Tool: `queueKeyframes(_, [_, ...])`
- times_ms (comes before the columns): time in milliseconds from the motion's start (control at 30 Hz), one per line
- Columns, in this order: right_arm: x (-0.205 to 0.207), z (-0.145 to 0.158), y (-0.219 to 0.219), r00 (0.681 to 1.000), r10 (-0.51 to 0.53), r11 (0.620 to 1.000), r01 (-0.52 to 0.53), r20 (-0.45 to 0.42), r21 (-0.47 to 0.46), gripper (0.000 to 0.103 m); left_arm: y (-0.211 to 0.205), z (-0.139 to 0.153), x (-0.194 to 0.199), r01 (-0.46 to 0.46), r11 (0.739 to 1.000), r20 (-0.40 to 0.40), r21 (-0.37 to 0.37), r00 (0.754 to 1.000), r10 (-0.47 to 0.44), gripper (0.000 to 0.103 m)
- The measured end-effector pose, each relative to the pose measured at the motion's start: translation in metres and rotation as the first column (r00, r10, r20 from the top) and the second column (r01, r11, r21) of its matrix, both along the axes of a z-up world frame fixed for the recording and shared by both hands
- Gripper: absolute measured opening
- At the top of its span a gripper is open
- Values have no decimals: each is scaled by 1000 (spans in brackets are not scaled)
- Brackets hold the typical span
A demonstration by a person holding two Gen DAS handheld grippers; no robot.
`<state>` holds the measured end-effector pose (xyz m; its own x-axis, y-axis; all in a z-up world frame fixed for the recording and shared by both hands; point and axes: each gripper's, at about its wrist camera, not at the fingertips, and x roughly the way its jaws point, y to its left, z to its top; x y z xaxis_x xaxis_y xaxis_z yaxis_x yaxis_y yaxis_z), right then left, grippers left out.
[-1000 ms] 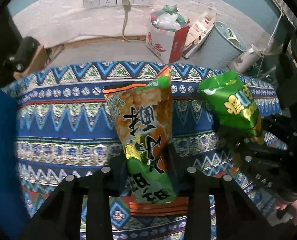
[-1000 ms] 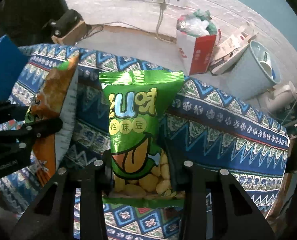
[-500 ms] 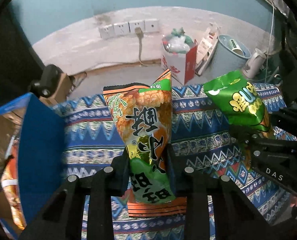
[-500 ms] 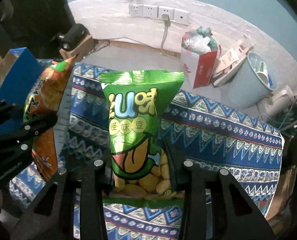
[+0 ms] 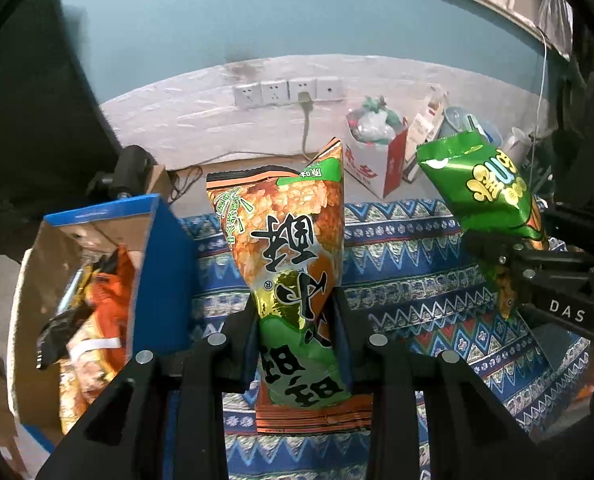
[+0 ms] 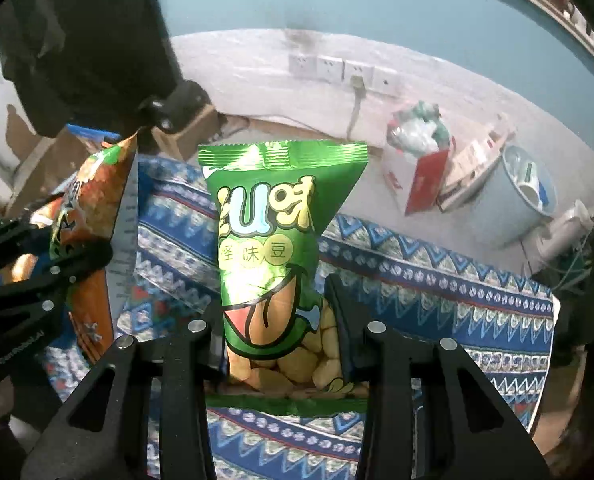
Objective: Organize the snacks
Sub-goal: 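Lift both bags and carry them over the box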
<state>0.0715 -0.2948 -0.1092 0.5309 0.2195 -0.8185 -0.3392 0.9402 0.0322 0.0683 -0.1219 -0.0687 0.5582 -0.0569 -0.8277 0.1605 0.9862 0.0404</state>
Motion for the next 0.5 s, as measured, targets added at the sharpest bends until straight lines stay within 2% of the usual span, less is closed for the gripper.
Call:
queueKeyframes(233, [-8, 22, 34, 998, 48, 999, -49, 34, 19, 37, 32, 20, -17, -32, 999, 53, 14, 998, 31, 32])
queueKeyframes(500, [-11, 33, 82, 992, 115, 993, -117, 56, 29, 37, 75, 33, -38, -74, 997, 84, 11, 994, 73, 32])
